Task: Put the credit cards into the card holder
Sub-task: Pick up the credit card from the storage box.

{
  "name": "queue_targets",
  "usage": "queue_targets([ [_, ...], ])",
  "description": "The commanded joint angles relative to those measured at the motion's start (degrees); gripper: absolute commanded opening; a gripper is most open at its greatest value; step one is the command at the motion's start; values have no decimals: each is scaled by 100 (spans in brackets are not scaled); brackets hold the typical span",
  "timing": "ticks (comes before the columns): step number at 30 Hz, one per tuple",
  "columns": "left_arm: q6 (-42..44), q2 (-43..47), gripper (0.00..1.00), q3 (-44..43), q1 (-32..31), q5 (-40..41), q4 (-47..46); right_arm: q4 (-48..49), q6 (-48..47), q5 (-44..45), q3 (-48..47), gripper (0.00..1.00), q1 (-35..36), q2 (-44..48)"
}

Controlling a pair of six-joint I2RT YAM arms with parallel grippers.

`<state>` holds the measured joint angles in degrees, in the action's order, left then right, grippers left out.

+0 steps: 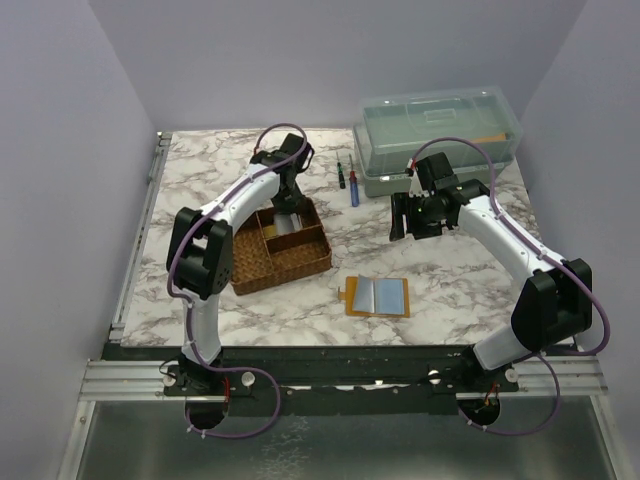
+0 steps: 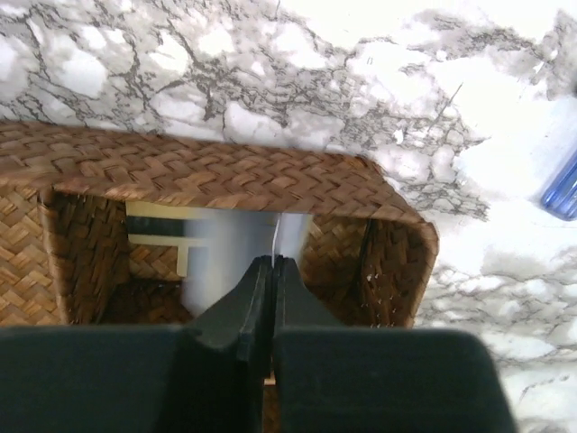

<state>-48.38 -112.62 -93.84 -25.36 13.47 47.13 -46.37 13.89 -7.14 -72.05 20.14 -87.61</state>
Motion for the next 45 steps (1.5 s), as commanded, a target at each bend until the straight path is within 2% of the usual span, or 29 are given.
queue_targets([
  [1, -409, -600, 0, -903, -30, 214, 1573, -56, -7, -120, 42, 69, -38, 122],
  [5, -517, -1003, 0, -1426, -28, 288, 2170, -51, 7, -141, 42, 69, -37, 130],
  [13, -459, -963, 0, -1725, -21, 450, 2158, -43, 1, -143, 51, 69, -37, 163],
  [19, 19, -807, 0, -2197, 83, 233, 2082, 5, -30, -59, 78, 69, -37, 211],
  [25, 371, -144, 0, -2341, 236, -178, 2089, 7, 288, -192, 7, 69, -38, 49],
  [28, 632, 499, 0, -1885, 280, -792, 1738, 98, 410, -555, -18, 69, -39, -64],
  [32, 877, 1548, 0, -572, 295, -2274, 559, 214, 378, -1027, 4, 69, -37, -100],
  [34, 850, 2166, 0, 347, 294, -3312, -350, 382, 327, -1368, 154, 69, -42, -55],
  [36, 798, 2658, 0, 1256, 283, -3974, -1378, 747, 429, -1802, 428, 69, -39, 88],
  [40, 422, 3405, 0, 3044, 247, -4779, -3836, 1874, 895, -2989, 1112, 69, -46, 557],
  [45, -131, 3410, 0, 4181, 164, -5441, -5685, 3437, 1946, -3961, 2310, 68, -160, 1111],
])
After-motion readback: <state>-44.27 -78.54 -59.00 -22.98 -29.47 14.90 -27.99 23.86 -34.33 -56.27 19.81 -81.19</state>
